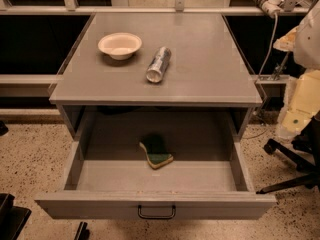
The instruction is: Pick sponge from top drawer and place on counter
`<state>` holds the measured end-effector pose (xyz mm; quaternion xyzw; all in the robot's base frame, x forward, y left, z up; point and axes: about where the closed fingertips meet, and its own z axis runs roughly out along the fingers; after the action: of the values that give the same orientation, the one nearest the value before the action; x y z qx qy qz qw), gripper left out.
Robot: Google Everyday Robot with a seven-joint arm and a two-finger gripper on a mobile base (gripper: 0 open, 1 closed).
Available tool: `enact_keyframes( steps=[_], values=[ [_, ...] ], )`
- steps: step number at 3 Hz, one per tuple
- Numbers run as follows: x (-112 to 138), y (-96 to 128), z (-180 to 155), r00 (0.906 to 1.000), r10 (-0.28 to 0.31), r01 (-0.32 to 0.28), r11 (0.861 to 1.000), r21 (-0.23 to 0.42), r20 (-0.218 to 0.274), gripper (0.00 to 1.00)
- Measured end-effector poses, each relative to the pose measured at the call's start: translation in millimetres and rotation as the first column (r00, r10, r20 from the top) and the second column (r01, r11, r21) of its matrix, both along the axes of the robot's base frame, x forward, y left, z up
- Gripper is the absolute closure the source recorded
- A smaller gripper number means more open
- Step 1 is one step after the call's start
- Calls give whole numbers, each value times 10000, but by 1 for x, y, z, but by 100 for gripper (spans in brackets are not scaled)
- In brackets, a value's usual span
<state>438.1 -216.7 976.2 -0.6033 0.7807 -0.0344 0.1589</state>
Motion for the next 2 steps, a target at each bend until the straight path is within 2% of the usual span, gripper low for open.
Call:
enact_keyframes(
  steps=[1, 2],
  values=[
    [-3, 2, -1, 9998, -47, 46, 10000, 40, 175, 0],
    [-25, 18, -20, 9989, -264, 228, 9957, 900, 393, 0]
  ],
)
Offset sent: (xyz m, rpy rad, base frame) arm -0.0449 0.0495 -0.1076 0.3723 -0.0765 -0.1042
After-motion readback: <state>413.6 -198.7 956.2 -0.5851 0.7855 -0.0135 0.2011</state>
